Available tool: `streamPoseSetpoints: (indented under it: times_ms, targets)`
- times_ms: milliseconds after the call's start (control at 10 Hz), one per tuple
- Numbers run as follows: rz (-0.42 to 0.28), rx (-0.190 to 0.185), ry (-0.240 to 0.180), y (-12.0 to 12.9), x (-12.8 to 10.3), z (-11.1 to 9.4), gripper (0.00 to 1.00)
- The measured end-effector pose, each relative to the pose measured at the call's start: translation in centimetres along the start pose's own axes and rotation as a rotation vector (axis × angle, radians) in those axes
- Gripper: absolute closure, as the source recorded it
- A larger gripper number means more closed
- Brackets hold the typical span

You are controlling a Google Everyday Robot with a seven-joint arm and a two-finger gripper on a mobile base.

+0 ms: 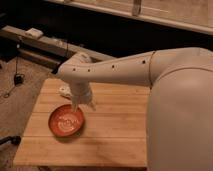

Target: Place the bottle in the ceramic bowl

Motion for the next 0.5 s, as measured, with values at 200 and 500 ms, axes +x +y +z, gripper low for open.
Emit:
streamPoseSetpoints:
  times_ms: [200, 500]
  targets:
    - [0.000, 0.000, 0.000, 0.0, 0.0, 0.0, 0.35]
    - [-0.059, -0.002, -0.002, -0.5, -1.3, 0.2, 0.35]
